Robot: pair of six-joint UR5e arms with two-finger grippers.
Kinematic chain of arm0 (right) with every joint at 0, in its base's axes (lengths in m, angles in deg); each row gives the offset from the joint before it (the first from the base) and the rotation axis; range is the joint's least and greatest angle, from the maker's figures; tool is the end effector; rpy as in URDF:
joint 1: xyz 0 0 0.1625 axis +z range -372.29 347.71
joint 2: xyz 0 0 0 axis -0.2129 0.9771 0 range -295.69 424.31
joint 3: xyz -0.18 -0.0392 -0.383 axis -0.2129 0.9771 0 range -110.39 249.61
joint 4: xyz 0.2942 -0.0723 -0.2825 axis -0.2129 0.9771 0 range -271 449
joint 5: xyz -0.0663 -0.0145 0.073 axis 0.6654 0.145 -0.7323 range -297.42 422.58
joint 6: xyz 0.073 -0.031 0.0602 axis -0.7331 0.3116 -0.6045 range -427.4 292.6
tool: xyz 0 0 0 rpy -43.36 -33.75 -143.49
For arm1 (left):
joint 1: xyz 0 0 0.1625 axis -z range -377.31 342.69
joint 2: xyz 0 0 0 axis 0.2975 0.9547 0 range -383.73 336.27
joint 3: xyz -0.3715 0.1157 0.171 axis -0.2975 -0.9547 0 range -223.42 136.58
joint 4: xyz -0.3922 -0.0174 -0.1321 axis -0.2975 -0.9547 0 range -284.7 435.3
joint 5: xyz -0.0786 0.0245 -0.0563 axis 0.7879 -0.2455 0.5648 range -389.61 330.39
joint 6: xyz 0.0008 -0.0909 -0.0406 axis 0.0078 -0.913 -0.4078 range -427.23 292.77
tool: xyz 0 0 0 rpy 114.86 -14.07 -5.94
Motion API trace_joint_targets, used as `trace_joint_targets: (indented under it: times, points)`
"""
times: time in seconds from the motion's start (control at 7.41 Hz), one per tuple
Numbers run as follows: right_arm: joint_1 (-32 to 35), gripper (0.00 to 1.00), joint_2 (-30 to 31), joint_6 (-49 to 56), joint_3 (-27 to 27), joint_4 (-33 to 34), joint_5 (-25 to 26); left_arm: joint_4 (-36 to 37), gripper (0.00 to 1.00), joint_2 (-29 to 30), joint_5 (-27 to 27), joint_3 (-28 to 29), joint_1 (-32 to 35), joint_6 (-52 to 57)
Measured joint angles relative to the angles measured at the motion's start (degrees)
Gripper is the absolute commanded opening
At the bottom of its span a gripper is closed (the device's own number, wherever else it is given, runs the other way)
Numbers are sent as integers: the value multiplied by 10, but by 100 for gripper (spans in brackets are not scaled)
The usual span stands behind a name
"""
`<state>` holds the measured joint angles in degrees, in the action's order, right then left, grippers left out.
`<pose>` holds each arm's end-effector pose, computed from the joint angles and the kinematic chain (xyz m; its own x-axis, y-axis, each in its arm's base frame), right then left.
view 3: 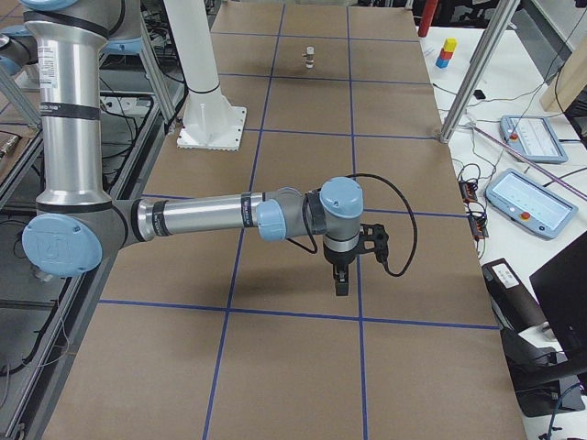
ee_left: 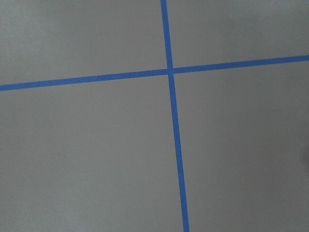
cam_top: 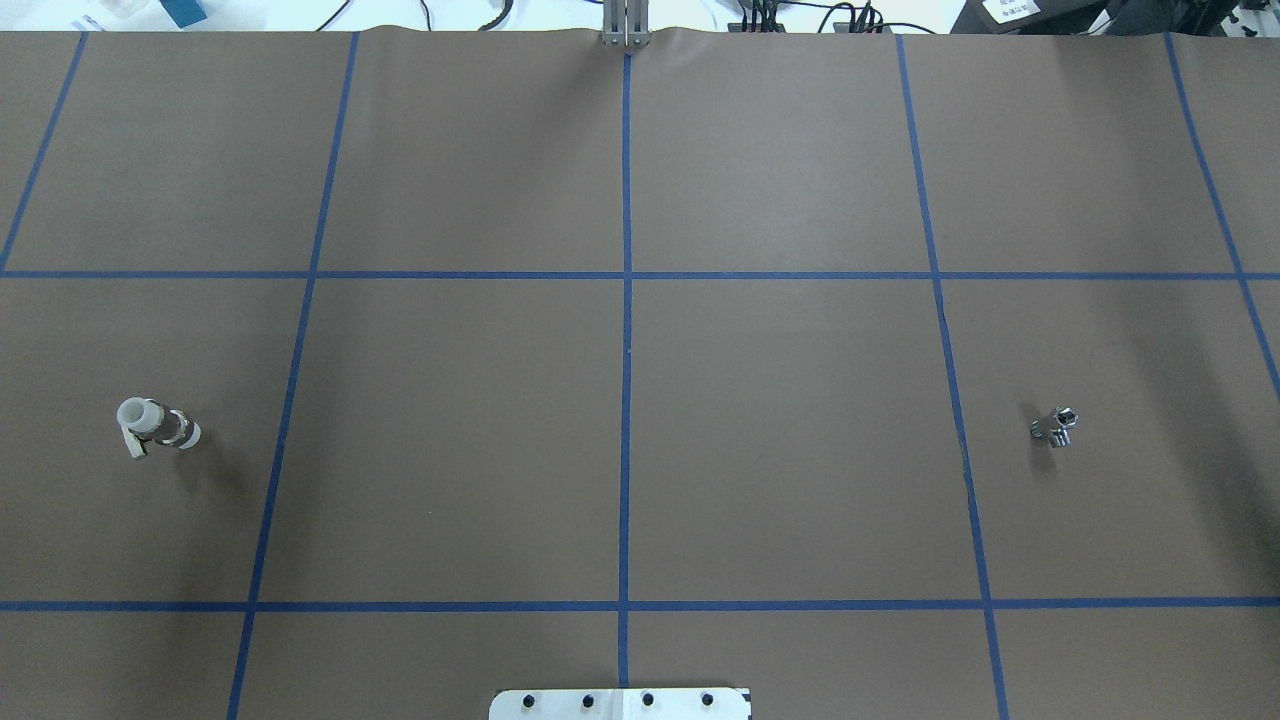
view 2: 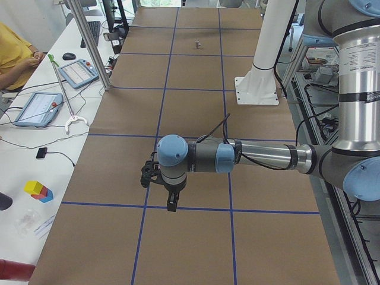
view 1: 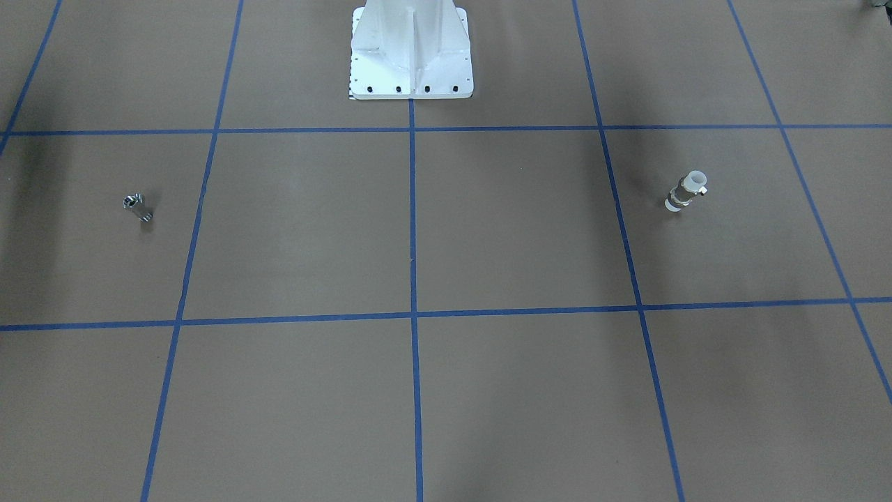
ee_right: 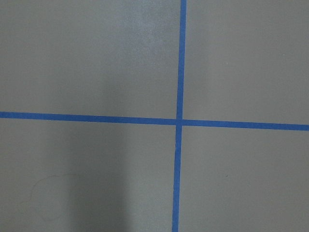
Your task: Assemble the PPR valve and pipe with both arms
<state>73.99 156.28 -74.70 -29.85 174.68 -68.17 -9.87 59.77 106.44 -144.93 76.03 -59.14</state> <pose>0.0366 -0.4907 0.5895 0.7493 -0.0569 0.6598 -0.0320 0.9920 0.1220 -0.0873 -0.4381 0.6192 0.6943 0.1028 -0.7124 -0.0399 0.9937 0.1045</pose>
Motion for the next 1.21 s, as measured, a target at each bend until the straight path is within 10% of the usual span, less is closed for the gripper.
trace_joint_targets:
  times: [1.21]
  points:
    - [-26, 100, -4, 38, -5, -12, -8, -36, 100, 16, 37, -60, -3, -41]
